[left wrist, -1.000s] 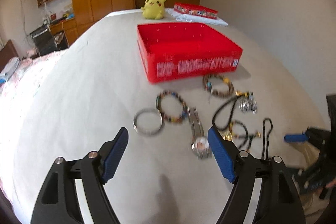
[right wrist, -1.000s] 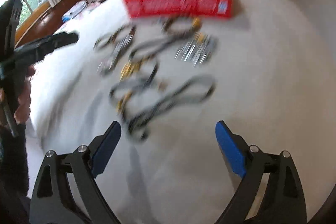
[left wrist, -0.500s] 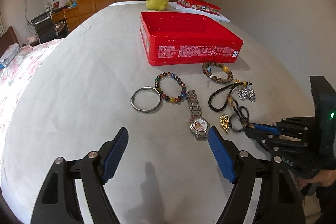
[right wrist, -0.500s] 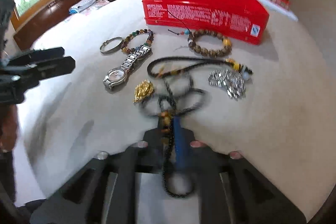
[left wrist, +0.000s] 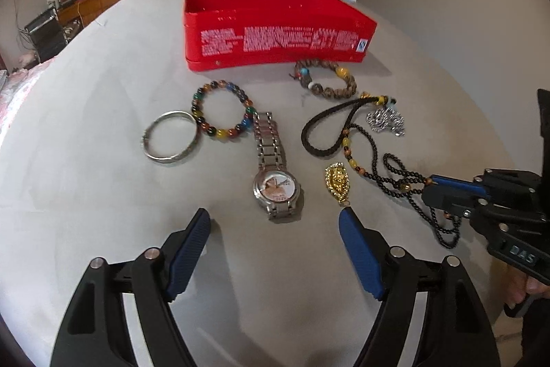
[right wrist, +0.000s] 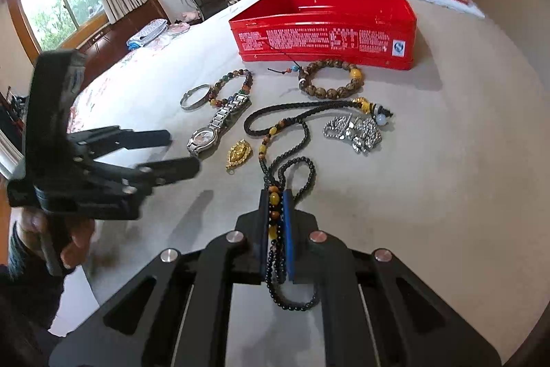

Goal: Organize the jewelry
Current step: 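Grasp the black beaded necklace with the right tool while the left tool grasps the silver wristwatch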

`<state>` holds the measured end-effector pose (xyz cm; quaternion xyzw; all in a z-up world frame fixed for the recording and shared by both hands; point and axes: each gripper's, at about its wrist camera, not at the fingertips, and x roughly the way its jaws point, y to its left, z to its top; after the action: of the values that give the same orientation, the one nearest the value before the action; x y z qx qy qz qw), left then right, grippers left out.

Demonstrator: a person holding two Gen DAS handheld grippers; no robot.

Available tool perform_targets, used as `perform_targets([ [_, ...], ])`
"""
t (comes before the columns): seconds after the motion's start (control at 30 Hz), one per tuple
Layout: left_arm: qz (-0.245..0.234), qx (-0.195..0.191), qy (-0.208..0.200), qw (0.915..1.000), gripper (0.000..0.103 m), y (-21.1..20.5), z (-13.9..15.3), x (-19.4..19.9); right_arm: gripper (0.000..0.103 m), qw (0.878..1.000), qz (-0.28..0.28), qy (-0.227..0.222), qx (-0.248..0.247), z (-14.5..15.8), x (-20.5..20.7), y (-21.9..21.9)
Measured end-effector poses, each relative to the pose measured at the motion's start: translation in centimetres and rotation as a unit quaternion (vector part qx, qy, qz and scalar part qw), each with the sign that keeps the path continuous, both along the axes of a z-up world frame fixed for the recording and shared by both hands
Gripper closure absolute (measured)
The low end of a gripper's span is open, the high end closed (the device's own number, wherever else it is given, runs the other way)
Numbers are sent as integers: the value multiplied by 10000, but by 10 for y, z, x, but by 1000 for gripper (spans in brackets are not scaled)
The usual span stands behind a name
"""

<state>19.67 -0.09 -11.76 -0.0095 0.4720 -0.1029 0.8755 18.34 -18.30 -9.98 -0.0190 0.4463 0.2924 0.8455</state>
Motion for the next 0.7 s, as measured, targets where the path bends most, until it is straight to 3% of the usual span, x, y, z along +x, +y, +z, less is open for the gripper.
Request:
perform_targets([
  [0.03,36,47,-16,10000,30,-1,-1,1,97,10000,-7,9,17,-1,1,-1],
  [0.17,271,207,-20,9994,65,0,-2,9,97,9999,-36,49,98,-3,3,-6],
  [0.2,291,191,-18,9994,69,1,-2,10,97,9999,-45,59,119,-3,4,-8],
  [0.3,253,232,-35,9994,71,-1,-3,10,97,9998,-36,88,160,-4,6,-10],
  [0.43,116,158,-67,9998,52,-6,-3,10,97,9998,-12,96,189,-5,5,-9],
  [0.5,104,258,-113,9995,51,-10,-4,11,97,9997,-15,104,200,-5,4,-8],
  [0.6,133,290,-122,9994,54,-11,-4,13,97,9997,-33,120,216,-6,5,-10],
  [0.67,220,396,-141,9989,70,-10,-4,14,97,9997,-45,119,220,-6,5,-11],
  [0.7,268,344,-112,9990,70,-7,-3,14,97,9997,-53,118,222,-6,5,-12],
])
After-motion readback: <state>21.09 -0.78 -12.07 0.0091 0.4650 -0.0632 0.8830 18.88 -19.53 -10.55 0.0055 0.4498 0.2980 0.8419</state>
